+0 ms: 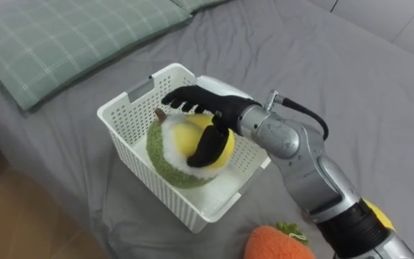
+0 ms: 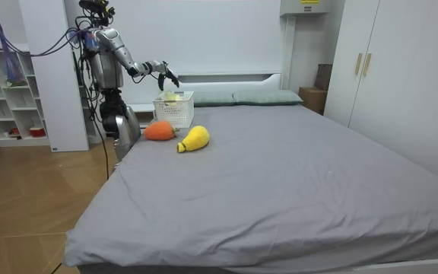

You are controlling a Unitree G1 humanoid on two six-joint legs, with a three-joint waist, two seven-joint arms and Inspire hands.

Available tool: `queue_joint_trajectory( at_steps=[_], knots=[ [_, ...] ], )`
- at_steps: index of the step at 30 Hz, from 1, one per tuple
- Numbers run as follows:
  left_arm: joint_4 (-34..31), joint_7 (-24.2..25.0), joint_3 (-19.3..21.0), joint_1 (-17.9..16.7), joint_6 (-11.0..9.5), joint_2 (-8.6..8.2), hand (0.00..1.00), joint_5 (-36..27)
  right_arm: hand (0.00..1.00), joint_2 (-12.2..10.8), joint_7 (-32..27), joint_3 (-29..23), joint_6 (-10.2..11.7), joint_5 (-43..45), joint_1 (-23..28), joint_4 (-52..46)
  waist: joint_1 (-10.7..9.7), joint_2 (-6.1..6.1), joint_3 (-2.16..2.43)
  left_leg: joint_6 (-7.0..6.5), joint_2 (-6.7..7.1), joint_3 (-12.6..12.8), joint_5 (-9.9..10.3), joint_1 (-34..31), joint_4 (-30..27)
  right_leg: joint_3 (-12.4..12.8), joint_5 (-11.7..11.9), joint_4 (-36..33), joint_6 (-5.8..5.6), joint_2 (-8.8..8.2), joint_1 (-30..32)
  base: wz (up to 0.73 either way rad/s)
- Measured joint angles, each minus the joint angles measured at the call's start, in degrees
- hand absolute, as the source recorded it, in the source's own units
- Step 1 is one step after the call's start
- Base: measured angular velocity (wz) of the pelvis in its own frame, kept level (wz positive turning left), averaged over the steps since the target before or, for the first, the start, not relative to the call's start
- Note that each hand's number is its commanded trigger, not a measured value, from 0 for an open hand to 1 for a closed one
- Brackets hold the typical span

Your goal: Collect toys from the bed

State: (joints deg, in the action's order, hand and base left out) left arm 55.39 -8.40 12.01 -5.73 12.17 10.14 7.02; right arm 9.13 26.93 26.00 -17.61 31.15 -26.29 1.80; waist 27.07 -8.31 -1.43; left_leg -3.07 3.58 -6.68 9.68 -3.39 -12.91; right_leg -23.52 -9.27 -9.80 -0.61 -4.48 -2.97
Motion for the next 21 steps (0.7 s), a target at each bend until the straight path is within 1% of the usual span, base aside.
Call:
queue_joint_trajectory(
  at_steps=[6, 8, 12, 14, 15, 16, 18, 20, 21],
  knots=[
    [-0.23, -0.11, -0.05, 0.07, 0.0, 0.0, 0.0, -0.09, 0.0, 0.77, -1.21, 0.0, 0.04, -0.1, 0.0, -0.05, -0.32, -0.09, 0.07, -0.08, 0.0, 0.27, -0.2, 0.17, 0.26, 0.09, -0.02, 0.05, -0.03, -0.04, 0.02, 0.0],
    [-0.21, -0.12, -0.26, 0.07, -0.01, 0.0, 0.0, -0.16, 0.0, 1.53, -1.2, 0.0, 0.07, -0.18, 0.0, -0.05, -0.41, -0.19, 0.14, -0.09, 0.01, 0.27, -0.21, 0.17, 0.26, 0.21, -0.02, 0.05, -0.03, -0.03, 0.0, 0.0],
    [0.22, -0.12, -0.36, -0.05, -0.16, 0.0, 0.0, -0.1, 0.0, 2.38, -1.18, -0.06, 0.25, -0.8, 0.0, -0.04, -0.5, -0.11, 0.08, -0.09, -0.19, 1.18, -0.21, 0.61, 0.6, 1.43, -0.01, 0.06, -0.03, 0.07, 0.0, -0.11],
    [0.43, -0.15, -0.3, -0.07, -0.17, 0.0, 0.0, -0.06, 0.0, 2.39, -1.17, -0.09, 0.75, -0.79, 0.01, -0.04, -1.58, -0.15, 0.1, -0.1, -0.25, 1.53, -0.2, 0.68, 0.74, 1.72, 0.0, 0.05, -0.02, 0.38, 0.08, -0.08],
    [0.43, -0.15, -0.31, -0.06, -0.18, -0.01, 0.0, -0.06, 0.0, 2.39, -1.17, -0.09, 0.76, -0.81, 0.0, -0.04, -1.72, -0.15, 0.1, -0.1, -0.29, 1.74, -0.2, 0.74, 0.81, 2.01, 0.01, 0.05, -0.01, 0.42, 0.13, -0.17],
    [0.43, -0.15, -0.3, -0.07, -0.19, -0.01, 0.0, -0.06, 0.0, 2.41, -1.15, -0.09, 0.76, -0.82, 0.03, -0.04, -1.75, -0.13, 0.09, -0.11, -0.42, 2.39, -0.2, 1.07, 1.22, 2.87, 0.07, 0.05, -0.03, 0.53, 0.18, -0.24],
    [0.17, -0.15, -0.29, -0.05, -0.19, 0.04, 0.0, -0.06, 0.0, 2.57, -1.16, -0.29, 0.78, -1.29, 0.03, -0.05, -2.31, -0.21, 0.15, -0.17, -0.75, 3.3, -0.12, 1.17, 1.29, 3.09, 0.16, 0.11, -0.01, 0.63, 0.24, -0.18],
    [-0.15, -0.12, 0.04, -0.12, -0.16, 0.0, 0.0, -0.06, 0.0, 2.94, -1.23, -0.83, 0.91, -1.38, 0.35, -0.05, -3.82, -0.2, 0.15, -0.2, -0.83, 3.71, -0.11, 1.97, 1.3, 3.63, 0.19, 0.17, -0.02, 0.67, 0.02, -0.09],
    [-0.25, -0.1, 0.21, -0.11, -0.17, 0.0, 0.0, -0.06, 0.0, 3.0, -1.27, -1.39, 1.1, -1.37, 0.59, -0.05, -4.11, -0.2, 0.15, -0.2, -0.86, 3.86, -0.11, 2.03, 1.33, 3.84, 0.19, 0.17, -0.02, 0.69, 0.02, -0.15]
  ],
)
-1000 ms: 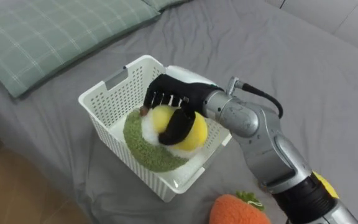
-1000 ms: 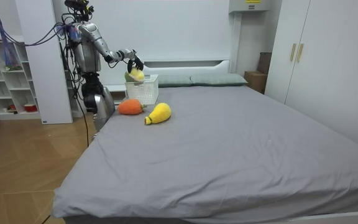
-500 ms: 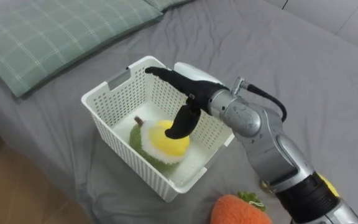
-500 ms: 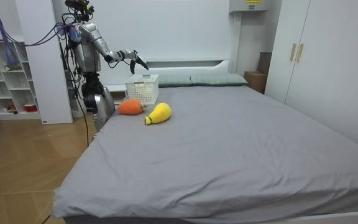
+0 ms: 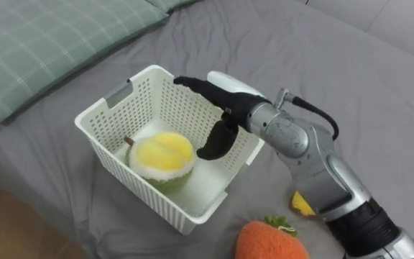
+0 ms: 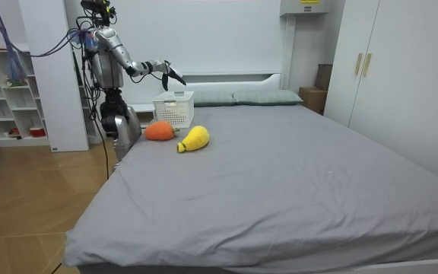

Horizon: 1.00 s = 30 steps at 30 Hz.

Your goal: Collect toys from the bed

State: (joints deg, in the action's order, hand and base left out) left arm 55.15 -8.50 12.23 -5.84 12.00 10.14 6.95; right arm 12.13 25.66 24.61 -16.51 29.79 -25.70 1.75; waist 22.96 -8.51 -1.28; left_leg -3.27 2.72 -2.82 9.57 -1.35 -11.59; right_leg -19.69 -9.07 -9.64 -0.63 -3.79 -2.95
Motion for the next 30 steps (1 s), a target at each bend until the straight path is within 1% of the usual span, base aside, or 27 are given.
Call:
queue_joint_trajectory(
  at_steps=[2, 3, 5, 6, 7, 8, 9, 11, 12, 14, 16, 17, 18, 19, 20, 23, 27, 30],
  knots=[
    [-0.05, 0.11, 0.01, 0.0, -0.02, -0.17, 0.0, -0.04, 0.0, 0.73, -0.15, -2.39, 0.24, -0.05, 0.15, -0.02, -1.42, 0.16, -0.03, -0.06, -0.12, 1.1, 0.04, 0.29, 0.03, 1.42, 0.01, -0.02, -0.02, 0.04, 0.17, -0.21],
    [-0.05, 0.11, 0.01, -0.03, -0.02, -0.27, 0.0, -0.05, 0.0, 1.01, -0.26, -3.09, 0.24, -0.11, 0.24, -0.02, -1.97, 0.37, -0.02, -0.09, -0.12, 1.29, 0.06, 0.44, 0.07, 1.64, 0.02, -0.07, -0.02, -0.04, 0.16, -0.24],
    [-0.05, 0.1, -0.09, -0.06, -0.04, -0.56, 0.0, -0.1, 0.0, 1.74, -0.95, -5.8, 0.24, -0.23, 1.04, -0.28, -3.07, 0.94, 0.3, -0.22, -0.31, 2.54, 0.15, 1.17, 0.55, 2.79, 0.07, -0.22, -0.07, -0.07, 0.18, -0.27],
    [-0.05, 0.09, -0.13, -0.07, -0.04, -0.56, 0.0, -0.16, 0.0, 1.75, -1.28, -6.26, 0.24, -0.24, 1.25, -0.36, -3.57, 1.1, 0.35, -0.23, -0.31, 2.61, 0.15, 1.26, 0.64, 2.93, 0.07, -0.23, -0.07, -0.07, 0.18, -0.24],
    [-0.06, 0.06, -0.16, 0.0, -0.08, -0.56, 0.0, -0.13, 0.0, 1.74, -1.62, -7.23, 0.24, -0.18, 1.75, -0.63, -4.64, 1.24, 0.47, -0.24, -0.36, 2.98, 0.16, 1.67, 0.89, 3.4, 0.09, -0.31, -0.07, -0.03, 0.15, -0.21],
    [-0.11, 0.02, -0.12, -0.02, -0.2, -0.56, 0.0, -0.11, 0.0, 1.68, -1.84, -8.19, 0.24, -0.08, 2.8, -1.24, -5.36, 1.48, 0.58, -0.3, -0.56, 3.9, 0.25, 2.12, 1.12, 4.15, 0.13, -0.35, -0.07, 0.04, 0.11, -0.26],
    [-0.13, -0.04, -0.15, -0.1, -0.21, -0.55, 0.0, -0.14, 0.0, 1.69, -1.85, -8.49, 0.24, -0.12, 3.17, -1.38, -5.55, 1.92, 0.5, -0.29, -0.64, 4.22, 0.31, 2.26, 1.19, 4.44, 0.15, -0.36, -0.05, 0.09, 0.11, -0.3],
    [-0.13, -0.1, -0.5, -0.04, -0.43, -0.56, 0.0, -0.51, 0.0, 1.79, -2.66, -10.06, 0.25, -1.02, 4.47, -1.41, -7.07, 2.26, 0.67, -0.28, -0.86, 5.25, 0.42, 2.94, 1.43, 5.39, 0.23, -0.46, -0.03, 0.25, 0.07, -0.24],
    [-0.08, -0.1, -0.55, -0.04, -0.51, -0.58, 0.0, -0.48, 0.0, 1.9, -3.03, -10.41, 0.25, -1.33, 4.73, -1.41, -7.2, 2.42, 0.72, -0.27, -0.89, 5.5, 0.42, 3.07, 1.62, 5.45, 0.24, -0.45, -0.03, 0.28, 0.08, -0.21],
    [0.09, -0.1, -0.42, -0.27, -1.01, -0.66, 0.0, -0.49, 0.0, 3.23, -3.9, -12.17, 0.42, -3.31, 5.7, -1.7, -8.59, 3.28, 0.87, -0.28, -0.94, 6.06, 0.41, 3.75, 2.23, 6.36, 0.33, -0.42, -0.07, 0.69, -0.05, -0.16],
    [0.1, -0.1, -0.23, -0.56, -1.27, -0.66, 0.0, -0.51, 0.0, 4.15, -4.76, -13.92, 0.55, -4.01, 6.18, -1.98, -9.21, 3.72, 0.98, -0.28, -0.99, 6.66, 0.41, 4.1, 2.61, 7.06, 0.34, -0.38, -0.09, 0.82, -0.04, -0.13],
    [0.09, -0.1, -0.02, -0.81, -1.4, -0.68, 0.0, -0.51, 0.0, 4.13, -5.84, -15.7, 0.72, -4.95, 6.4, -1.98, -10.18, 3.87, 1.03, -0.28, -1.0, 6.64, 0.4, 4.17, 2.74, 7.02, 0.34, -0.28, -0.09, 0.84, -0.12, -0.08],
    [0.09, -0.1, -0.01, -1.01, -1.5, -0.69, 0.0, -0.5, 0.0, 4.12, -6.49, -16.52, 0.88, -5.35, 6.57, -1.99, -10.41, 3.94, 1.07, -0.28, -1.01, 6.69, 0.39, 4.26, 2.83, 7.07, 0.34, -0.26, -0.09, 0.86, -0.13, 0.0],
    [-0.01, -0.1, -0.02, -1.53, -1.69, -0.71, 0.0, -0.66, 0.0, 4.14, -8.06, -17.81, 1.06, -5.79, 6.89, -1.93, -11.15, 3.99, 1.09, -0.27, -1.03, 6.74, 0.39, 4.54, 2.89, 6.98, 0.34, -0.12, -0.09, 0.87, -0.39, 0.0],
    [0.02, -0.11, -0.08, -2.11, -1.84, -0.73, 0.0, -1.09, 0.0, 4.14, -9.58, -18.77, 1.52, -5.76, 7.28, -1.65, -11.86, 4.08, 1.03, -0.27, -1.05, 6.71, 0.4, 4.98, 3.02, 6.93, 0.33, -0.03, -0.09, 0.87, -0.82, 0.0],
    [-0.04, -0.53, -0.06, -3.3, -2.46, -0.95, 0.0, -1.37, 0.0, 4.24, -12.45, -20.48, 2.06, -5.74, 9.18, -1.47, -13.23, 4.03, 1.02, -0.27, -1.07, 6.7, 0.42, 5.21, 3.2, 6.89, 0.33, -0.01, -0.1, 0.92, -0.99, 0.0],
    [-0.05, -1.63, -0.08, -3.78, -2.99, -1.19, 0.0, -1.4, 0.0, 5.05, -14.27, -21.41, 2.25, -5.93, 10.66, 1.89, -13.59, 3.87, 1.11, -0.27, -1.06, 6.85, 0.42, 5.37, 3.21, 6.9, 0.33, -0.15, -0.1, 0.91, -0.97, -0.03],
    [-0.05, -2.32, -1.35, -4.14, -3.65, -0.71, 0.0, -1.98, 0.0, 5.42, -16.5, -21.35, 2.94, -9.48, 11.31, 7.68, -13.79, 3.08, 0.96, -0.25, -1.08, 6.68, 0.43, 4.88, 2.9, 6.79, 0.33, -0.27, -0.09, 0.92, -1.01, 0.03]
  ],
)
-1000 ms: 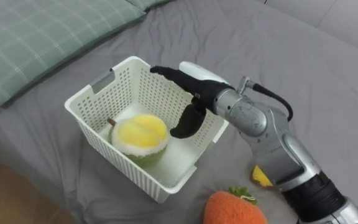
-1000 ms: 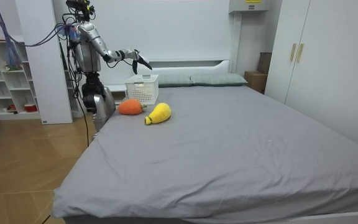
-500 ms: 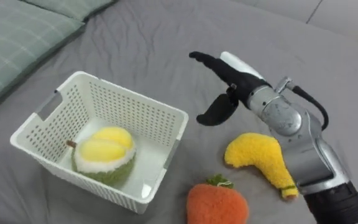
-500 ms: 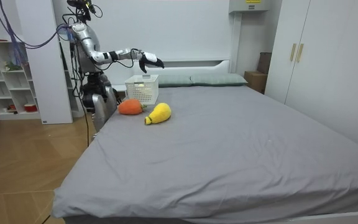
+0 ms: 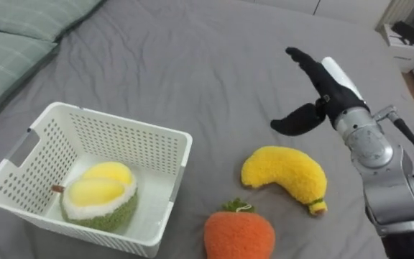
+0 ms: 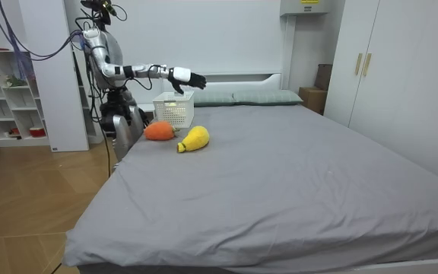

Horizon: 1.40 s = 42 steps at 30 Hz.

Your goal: Collect toys from the bed

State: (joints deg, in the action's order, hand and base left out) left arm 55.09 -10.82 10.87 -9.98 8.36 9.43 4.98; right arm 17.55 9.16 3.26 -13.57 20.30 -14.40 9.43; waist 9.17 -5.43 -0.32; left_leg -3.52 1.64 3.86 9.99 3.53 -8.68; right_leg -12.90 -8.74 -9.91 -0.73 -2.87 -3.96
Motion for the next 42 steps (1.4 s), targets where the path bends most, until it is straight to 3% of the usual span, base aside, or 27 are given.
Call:
queue_joint_trajectory(
  at_steps=[4, 7, 8, 15, 20, 26, 35, 42],
  knots=[
    [0.13, -0.28, -0.13, 0.67, -0.04, 0.33, 0.0, 0.12, 0.0, 0.04, -3.17, 0.17, 0.43, -2.78, -0.14, 10.76, 0.66, -1.45, 0.29, -0.02, 0.0, -0.48, 0.27, -1.91, -1.14, 0.06, 0.12, -0.08, 0.01, 0.03, 1.26, 0.04],
    [0.15, -0.55, -1.74, 1.57, -0.04, 0.39, 0.0, -0.55, 0.0, 0.15, -5.34, 0.6, 0.76, -2.88, -0.37, 16.79, 1.96, -1.73, 0.19, -0.07, 0.01, -0.28, 0.24, -4.25, -1.66, 0.05, 0.23, -0.81, 0.0, -0.06, 3.87, -0.03],
    [0.15, -0.89, -2.66, 1.8, -0.04, 0.4, 0.0, -1.01, 0.0, 0.16, -6.59, 0.91, 1.76, -3.21, -1.21, 20.44, 2.13, -1.74, 0.15, -0.11, 0.01, -0.24, 0.21, -5.18, -1.93, 0.03, 0.36, -0.74, 0.03, -0.07, 4.83, 0.0],
    [3.64, -1.12, -5.7, 5.17, -0.2, 1.4, 0.0, -3.25, 0.0, 0.84, -12.5, 3.19, 3.96, -5.45, -7.33, 36.1, 2.17, -1.95, -0.46, 0.08, -0.09, -1.41, -0.29, -13.24, -3.5, -1.58, 0.73, -0.87, 0.53, -0.18, 11.75, 0.1],
    [6.82, -1.09, -7.41, 8.35, -1.06, 1.43, 0.0, -6.73, 0.0, 1.08, -15.02, 4.81, 7.06, -5.58, -13.35, 43.89, 2.26, -1.32, -1.1, 0.1, -0.19, -1.72, -0.3, -17.12, -4.64, -1.74, 0.78, -0.85, 0.61, -0.44, 15.02, 0.03],
    [6.87, -1.33, -9.98, 10.75, -2.96, 1.45, 0.0, -9.11, 0.0, 1.38, -17.87, 7.3, 9.37, -5.75, -15.58, 48.5, 2.3, -0.84, -1.64, 0.11, -0.05, -2.23, -0.31, -19.08, -4.59, -2.61, 0.76, -0.85, 0.59, -0.57, 16.84, 0.02],
    [8.04, -1.28, -10.18, 10.36, -4.15, 1.59, 0.0, -11.1, 0.0, 2.94, -19.42, 7.3, 10.6, -5.08, -15.55, 51.85, 2.29, -0.34, -1.99, 0.11, 0.02, -2.61, -0.31, -19.49, -4.58, -2.84, 0.76, -0.63, 0.59, -0.61, 17.11, 0.01],
    [8.02, -1.54, -10.18, 10.35, -5.02, 2.04, 0.0, -11.07, 0.0, 2.98, -21.09, 7.3, 11.34, -5.08, -15.42, 52.85, 2.3, -0.25, -1.98, 0.11, -0.02, -2.61, -0.31, -20.46, -4.62, -2.92, 0.76, -0.64, 0.59, -0.55, 18.1, 0.0]
  ],
)
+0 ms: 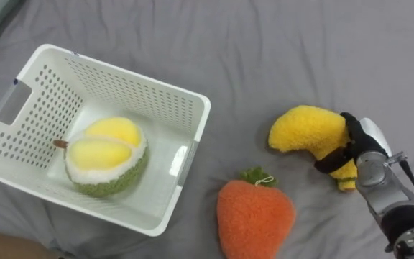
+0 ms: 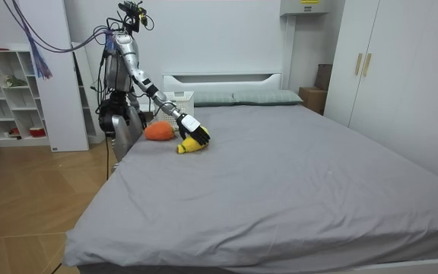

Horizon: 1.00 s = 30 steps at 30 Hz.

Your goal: Collect toys from the bed

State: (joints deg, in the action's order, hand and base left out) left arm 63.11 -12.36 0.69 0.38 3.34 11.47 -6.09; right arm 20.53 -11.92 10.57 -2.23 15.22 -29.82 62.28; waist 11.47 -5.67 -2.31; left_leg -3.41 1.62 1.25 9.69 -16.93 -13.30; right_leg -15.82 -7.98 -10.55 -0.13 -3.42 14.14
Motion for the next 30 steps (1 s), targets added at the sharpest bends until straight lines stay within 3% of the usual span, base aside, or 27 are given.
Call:
queue_joint_trajectory(
  at_steps=[2, 3, 4, 5, 6, 8, 13, 18, 26, 30],
  knots=[
    [-0.04, -0.2, 0.0, 0.0, -0.06, 0.28, 0.0, 0.0, 0.0, 0.0, -0.01, 0.01, 0.2, 0.01, 0.01, 0.0, 0.0, 0.03, 0.02, 0.0, 0.01, 0.0, 0.0, 0.0, -0.04, 0.02, 0.0, -0.02, 0.0, -0.01, -0.02, 0.0],
    [-0.04, -0.41, 0.0, 0.0, -0.06, 0.33, 0.0, 0.0, 0.12, 0.0, 0.0, 0.01, 0.21, 0.0, 0.01, 0.0, 0.0, 0.03, 0.03, 0.0, 0.02, 0.0, 0.0, 0.0, -0.06, 0.02, 0.0, -0.03, 0.0, -0.01, -0.03, 0.0],
    [-0.04, -0.76, 0.0, 0.0, -0.06, 0.44, 0.0, 0.0, 0.32, 0.0, -0.01, 0.01, 0.2, 0.0, 0.01, 0.0, 0.01, 0.04, 0.05, 0.0, 0.02, 0.0, 0.0, 0.0, -0.1, 0.02, 0.0, -0.06, 0.0, -0.02, -0.04, 0.0],
    [-0.05, -0.92, 0.0, -0.01, -0.06, 0.54, 0.0, 0.0, 0.63, 0.0, 0.0, 0.01, 0.21, 0.16, 0.03, -0.01, 0.01, 0.08, 0.07, 0.0, 0.02, 0.0, 0.0, 0.01, -0.13, 0.08, 0.0, -0.07, 0.0, -0.01, -0.06, 0.0],
    [-0.05, -0.97, 0.0, -0.01, -0.06, 0.58, 0.0, 0.0, 0.82, 0.0, -0.01, 0.01, 0.2, 0.25, 0.03, -0.01, 0.01, 0.1, 0.09, 0.0, 0.02, 0.0, 0.0, 0.01, -0.15, 0.09, 0.0, -0.08, 0.0, -0.01, -0.07, 0.0],
    [-0.33, -0.99, 0.0, -0.12, -0.05, 0.68, 0.0, 0.0, 1.0, 0.0, 0.0, 0.01, 0.2, 0.98, 0.04, -0.02, 0.0, 0.22, 0.17, 0.0, 0.02, 0.0, 0.0, 0.01, -0.21, 0.1, 0.0, -0.1, 0.0, -0.02, -0.08, 0.0],
    [-1.57, -1.0, -0.04, -0.64, -0.04, 0.71, 0.0, 0.0, 1.0, 0.17, -0.29, 0.01, 0.2, 1.42, 0.03, -0.03, -0.03, 0.23, 0.58, 0.01, -0.01, 0.02, -0.01, 0.22, -0.34, 0.08, 0.01, -0.19, 0.01, -0.04, -0.32, 0.0],
    [-1.24, -1.0, -0.06, -0.88, -0.01, 0.7, 0.0, 0.01, 1.0, 0.22, -0.07, 0.27, 0.1, 3.44, 0.63, -0.03, 0.1, 0.3, 0.64, 0.01, -0.01, 0.08, -0.01, 1.35, -0.33, 0.11, 0.01, -0.1, 0.01, -0.03, -1.49, 0.0],
    [-1.26, -0.98, -0.24, -3.07, 0.0, 0.7, 0.0, -0.02, 1.0, 0.23, 0.27, 1.68, 0.09, 3.82, 1.76, -0.89, -0.29, 1.43, 1.31, 0.01, 0.0, 0.11, -0.01, 3.17, -0.2, 0.03, 0.01, -0.08, 0.01, -0.1, -3.3, 0.0],
    [-1.29, -0.72, -0.26, -3.94, 0.03, 0.67, 0.0, -0.01, 1.0, 0.35, 0.39, 1.63, -0.35, 5.03, 1.88, -5.08, -1.02, 1.43, 1.34, 0.01, -0.01, 0.39, -0.01, 4.87, 0.03, 0.03, 0.0, -0.21, 0.0, -0.15, -4.76, -0.03]
  ],
)
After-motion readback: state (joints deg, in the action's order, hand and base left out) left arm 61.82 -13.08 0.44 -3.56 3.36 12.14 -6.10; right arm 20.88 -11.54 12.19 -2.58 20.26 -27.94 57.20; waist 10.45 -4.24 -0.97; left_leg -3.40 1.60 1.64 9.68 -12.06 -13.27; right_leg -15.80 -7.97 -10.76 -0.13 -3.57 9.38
